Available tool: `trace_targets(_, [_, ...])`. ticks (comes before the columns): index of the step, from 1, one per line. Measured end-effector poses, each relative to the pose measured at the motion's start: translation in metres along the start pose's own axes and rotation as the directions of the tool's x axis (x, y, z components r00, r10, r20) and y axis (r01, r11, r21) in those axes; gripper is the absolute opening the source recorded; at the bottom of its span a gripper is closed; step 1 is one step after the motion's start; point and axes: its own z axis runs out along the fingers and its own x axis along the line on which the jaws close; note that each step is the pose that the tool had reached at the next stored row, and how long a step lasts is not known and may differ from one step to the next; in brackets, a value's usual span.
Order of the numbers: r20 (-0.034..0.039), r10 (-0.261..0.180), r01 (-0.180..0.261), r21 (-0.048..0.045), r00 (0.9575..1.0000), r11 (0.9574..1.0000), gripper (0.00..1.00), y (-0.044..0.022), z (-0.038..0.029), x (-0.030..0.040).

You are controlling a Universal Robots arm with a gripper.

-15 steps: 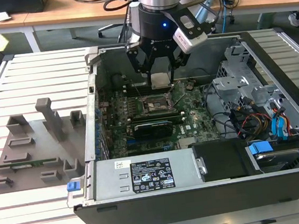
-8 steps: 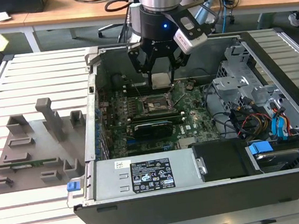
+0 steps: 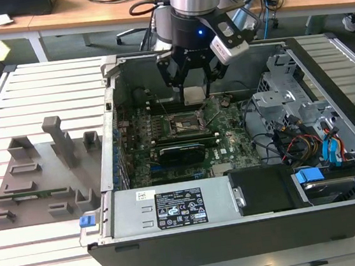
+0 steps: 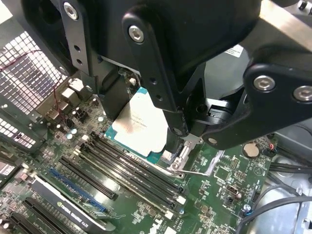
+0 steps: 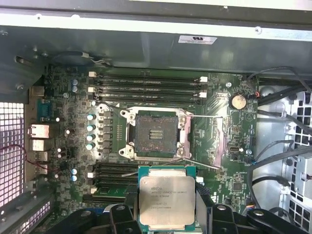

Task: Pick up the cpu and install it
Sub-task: 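Pick up the cpu and move it towards the insertion slot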

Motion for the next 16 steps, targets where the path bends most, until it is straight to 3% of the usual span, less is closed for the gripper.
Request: trace_targets(16, [-0.0001, 0.000, 0.000, 0.0016, 1.0000, 1.0000, 0.55, 0.0021, 0.0060, -0.0078])
